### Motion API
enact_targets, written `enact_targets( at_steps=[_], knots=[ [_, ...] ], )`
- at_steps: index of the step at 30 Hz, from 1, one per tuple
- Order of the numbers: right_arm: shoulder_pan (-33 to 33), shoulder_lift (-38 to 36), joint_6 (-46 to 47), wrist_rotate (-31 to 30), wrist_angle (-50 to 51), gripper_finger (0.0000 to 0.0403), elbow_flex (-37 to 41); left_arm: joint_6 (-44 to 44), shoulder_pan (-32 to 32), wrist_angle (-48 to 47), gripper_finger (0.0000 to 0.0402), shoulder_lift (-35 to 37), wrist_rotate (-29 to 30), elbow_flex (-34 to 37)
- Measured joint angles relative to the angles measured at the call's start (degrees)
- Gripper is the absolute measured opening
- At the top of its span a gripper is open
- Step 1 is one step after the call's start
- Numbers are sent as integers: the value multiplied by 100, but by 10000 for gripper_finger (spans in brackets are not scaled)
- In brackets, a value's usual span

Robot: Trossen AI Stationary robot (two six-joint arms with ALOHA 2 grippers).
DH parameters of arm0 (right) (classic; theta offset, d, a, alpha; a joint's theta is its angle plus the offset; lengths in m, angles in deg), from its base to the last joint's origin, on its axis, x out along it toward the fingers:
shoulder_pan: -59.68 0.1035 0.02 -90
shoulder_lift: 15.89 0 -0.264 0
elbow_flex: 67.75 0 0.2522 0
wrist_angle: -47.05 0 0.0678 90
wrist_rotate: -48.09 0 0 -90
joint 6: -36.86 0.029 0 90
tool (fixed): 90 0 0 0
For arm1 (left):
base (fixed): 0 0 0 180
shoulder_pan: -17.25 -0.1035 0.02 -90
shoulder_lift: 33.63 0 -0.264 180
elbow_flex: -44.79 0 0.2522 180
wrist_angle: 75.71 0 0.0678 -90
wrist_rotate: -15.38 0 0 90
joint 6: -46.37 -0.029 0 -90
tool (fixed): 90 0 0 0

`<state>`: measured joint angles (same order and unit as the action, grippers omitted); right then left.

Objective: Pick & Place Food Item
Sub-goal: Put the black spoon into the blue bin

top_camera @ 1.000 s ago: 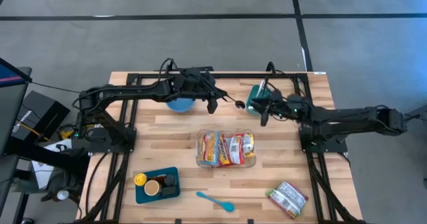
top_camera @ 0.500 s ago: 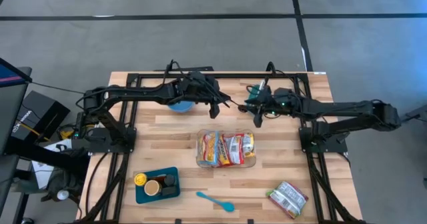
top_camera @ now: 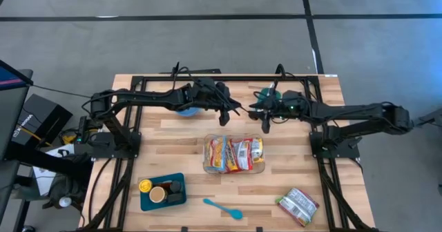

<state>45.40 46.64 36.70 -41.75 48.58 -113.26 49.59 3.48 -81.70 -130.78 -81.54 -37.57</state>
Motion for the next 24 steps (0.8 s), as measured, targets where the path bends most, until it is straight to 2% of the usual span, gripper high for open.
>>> enact_targets(
  at_steps=[10,24],
  knots=[
    [0,459,-49,4,-458,113,0,0,70,110,1,-69,-2,2],
    [41,556,23,151,-694,113,-2,2,70,172,2,-101,-2,-4]
  ],
)
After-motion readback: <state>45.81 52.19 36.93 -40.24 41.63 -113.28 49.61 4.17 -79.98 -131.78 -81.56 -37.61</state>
